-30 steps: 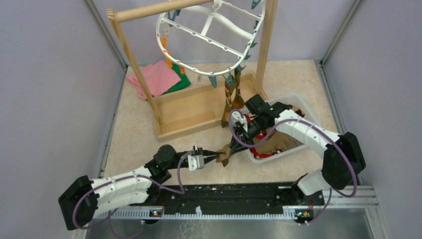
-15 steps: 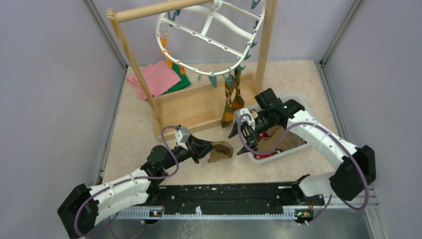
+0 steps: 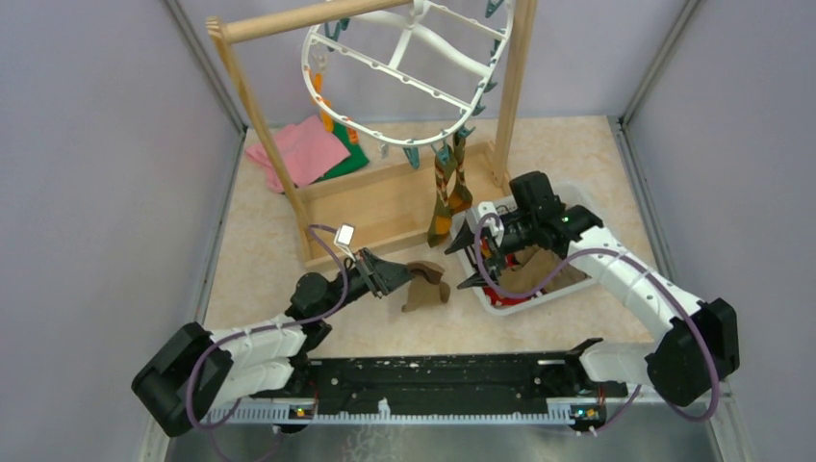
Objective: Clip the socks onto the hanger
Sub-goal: Pick up the sock from the bin.
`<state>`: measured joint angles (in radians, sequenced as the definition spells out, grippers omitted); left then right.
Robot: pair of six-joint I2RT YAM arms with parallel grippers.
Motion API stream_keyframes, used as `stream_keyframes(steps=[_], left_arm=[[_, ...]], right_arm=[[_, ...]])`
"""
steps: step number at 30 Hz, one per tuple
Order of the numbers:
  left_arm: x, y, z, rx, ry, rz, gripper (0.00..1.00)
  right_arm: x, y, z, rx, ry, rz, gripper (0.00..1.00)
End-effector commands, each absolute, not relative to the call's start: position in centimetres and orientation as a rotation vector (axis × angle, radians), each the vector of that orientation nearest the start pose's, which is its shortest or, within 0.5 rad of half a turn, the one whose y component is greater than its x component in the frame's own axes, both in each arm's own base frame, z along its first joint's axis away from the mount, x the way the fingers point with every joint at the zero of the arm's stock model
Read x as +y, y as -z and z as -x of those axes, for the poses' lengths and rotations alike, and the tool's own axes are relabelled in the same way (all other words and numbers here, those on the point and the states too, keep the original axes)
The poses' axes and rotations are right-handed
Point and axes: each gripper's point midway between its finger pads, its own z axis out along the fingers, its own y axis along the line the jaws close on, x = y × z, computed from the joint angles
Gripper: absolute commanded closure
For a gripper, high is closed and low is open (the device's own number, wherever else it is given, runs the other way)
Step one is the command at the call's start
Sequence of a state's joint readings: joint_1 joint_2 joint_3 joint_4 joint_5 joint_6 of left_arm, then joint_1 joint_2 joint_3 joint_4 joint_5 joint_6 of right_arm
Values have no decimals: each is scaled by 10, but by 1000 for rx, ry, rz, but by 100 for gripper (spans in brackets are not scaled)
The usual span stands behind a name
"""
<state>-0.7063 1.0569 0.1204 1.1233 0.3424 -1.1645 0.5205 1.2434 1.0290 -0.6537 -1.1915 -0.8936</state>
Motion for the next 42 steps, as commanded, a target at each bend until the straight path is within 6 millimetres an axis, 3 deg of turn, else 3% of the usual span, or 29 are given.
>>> stream_keyframes(steps=[1,7,14,22,38,42], left_arm=[[-267,-258,-174,1478,1877,109,100],[-267,-264,-179,1473,1892,157,100],[-271,-262,-179,1489,1911,162,100],[-279,-256,-180,1518,1939,163,100],[-283,-254,-173,1533,1971,115,100],[-284,-254,-173,1533,1972,107,100]], right_arm=[[281,-235,-163,1079,-1235,1646,27],[297,-226,-160,1103,-1211,1700,35],[303,-232,-177,1203,-1155,1623,37],[310,-244,-184,1258,-1171,1552,39],[293,-269,-204,1298,-1147,1429,45],[292,-270,-199,1282,-1195,1426,50]])
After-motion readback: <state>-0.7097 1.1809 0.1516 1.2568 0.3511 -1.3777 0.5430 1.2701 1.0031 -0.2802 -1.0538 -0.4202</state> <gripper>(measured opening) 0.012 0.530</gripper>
